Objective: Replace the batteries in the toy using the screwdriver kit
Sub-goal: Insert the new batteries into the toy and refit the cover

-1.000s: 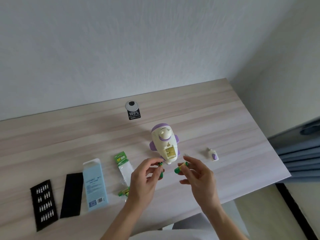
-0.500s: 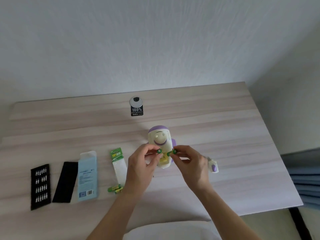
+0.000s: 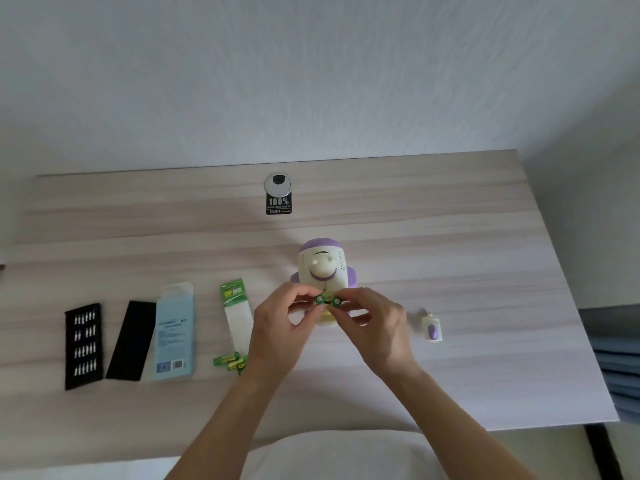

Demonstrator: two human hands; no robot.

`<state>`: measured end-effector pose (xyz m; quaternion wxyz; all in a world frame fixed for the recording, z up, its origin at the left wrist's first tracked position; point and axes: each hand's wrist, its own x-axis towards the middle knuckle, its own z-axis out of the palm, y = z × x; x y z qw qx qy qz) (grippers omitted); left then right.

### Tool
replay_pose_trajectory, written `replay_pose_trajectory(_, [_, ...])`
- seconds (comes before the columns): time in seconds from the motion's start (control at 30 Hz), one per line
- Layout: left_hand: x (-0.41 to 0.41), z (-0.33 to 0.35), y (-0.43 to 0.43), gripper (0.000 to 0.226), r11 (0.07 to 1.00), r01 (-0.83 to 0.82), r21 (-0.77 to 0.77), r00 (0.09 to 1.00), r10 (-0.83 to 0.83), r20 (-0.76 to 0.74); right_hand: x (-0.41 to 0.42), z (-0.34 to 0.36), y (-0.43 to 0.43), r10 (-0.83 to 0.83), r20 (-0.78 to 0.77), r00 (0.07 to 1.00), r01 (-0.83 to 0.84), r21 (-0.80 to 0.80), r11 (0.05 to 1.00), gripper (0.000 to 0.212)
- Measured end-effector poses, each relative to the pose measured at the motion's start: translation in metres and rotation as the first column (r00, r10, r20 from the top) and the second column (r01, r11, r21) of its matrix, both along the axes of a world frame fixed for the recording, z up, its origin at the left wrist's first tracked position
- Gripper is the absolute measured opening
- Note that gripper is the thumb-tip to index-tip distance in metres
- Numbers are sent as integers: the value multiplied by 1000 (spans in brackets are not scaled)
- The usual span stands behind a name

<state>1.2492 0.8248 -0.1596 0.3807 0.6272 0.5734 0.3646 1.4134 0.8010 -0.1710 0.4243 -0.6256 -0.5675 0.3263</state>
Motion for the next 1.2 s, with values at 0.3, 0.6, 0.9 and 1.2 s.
replay_pose_trajectory(0.3, [0,-7,2,20,998,48,37,998,-47,-40,1,-3,1,17,112,994,-27,88,996,16])
replay_pose_trajectory(0.6, [1,-16,1,17,988,119,94,984,-105,-141,0,-9,-1,1,166,986,-12,65,998,16])
replay_pose_trajectory(0.9, [3,-20,2,18,995,78,55,983,-68,-170,-4,-16,5,5,294,956,-17,38,999,19])
replay_pose_trajectory(1.2, [1,-22,-3,23,997,67,37,985,-60,-164,-3,-16,2,21,304,953,-32,31,999,18])
